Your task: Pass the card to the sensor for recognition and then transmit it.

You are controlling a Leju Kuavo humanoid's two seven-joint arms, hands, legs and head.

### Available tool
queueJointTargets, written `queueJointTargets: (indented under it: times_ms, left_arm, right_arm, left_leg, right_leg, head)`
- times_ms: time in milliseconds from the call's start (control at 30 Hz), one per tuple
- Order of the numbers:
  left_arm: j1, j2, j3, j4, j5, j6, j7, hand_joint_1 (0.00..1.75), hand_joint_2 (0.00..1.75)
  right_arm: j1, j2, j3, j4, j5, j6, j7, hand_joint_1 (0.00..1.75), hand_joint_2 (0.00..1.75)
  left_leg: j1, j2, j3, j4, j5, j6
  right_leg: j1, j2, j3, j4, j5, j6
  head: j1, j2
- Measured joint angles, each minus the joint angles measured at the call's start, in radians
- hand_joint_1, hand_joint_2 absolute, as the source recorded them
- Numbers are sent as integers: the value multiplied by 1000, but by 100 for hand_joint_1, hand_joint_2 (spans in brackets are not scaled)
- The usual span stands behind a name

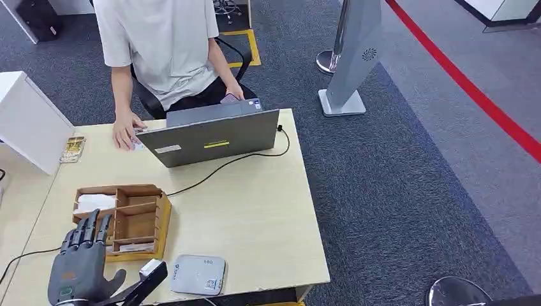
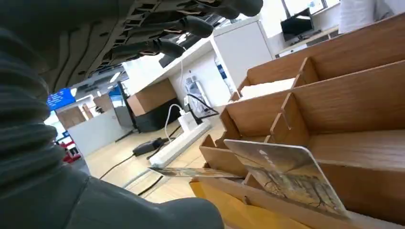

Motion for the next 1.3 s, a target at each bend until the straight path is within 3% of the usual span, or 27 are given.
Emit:
queueJointTargets:
  times_ms: [800,1300]
  left_arm:
    - [-18,-5,0,57,0,9,1,0,175]
    - [-71,32,0,116,0,39,62,0,175]
  right_arm:
    - [-2,0,16,1,0,-3,1,0,175]
    - [-3,-1,32,7,0,-7,7,0,175]
  left_leg:
    - [0,0,0,0,0,0]
    - [0,0,0,0,0,0]
  right_leg:
    - [0,0,0,0,0,0]
    - [0,0,0,0,0,0]
  head:
    - [0,0]
    - [0,0]
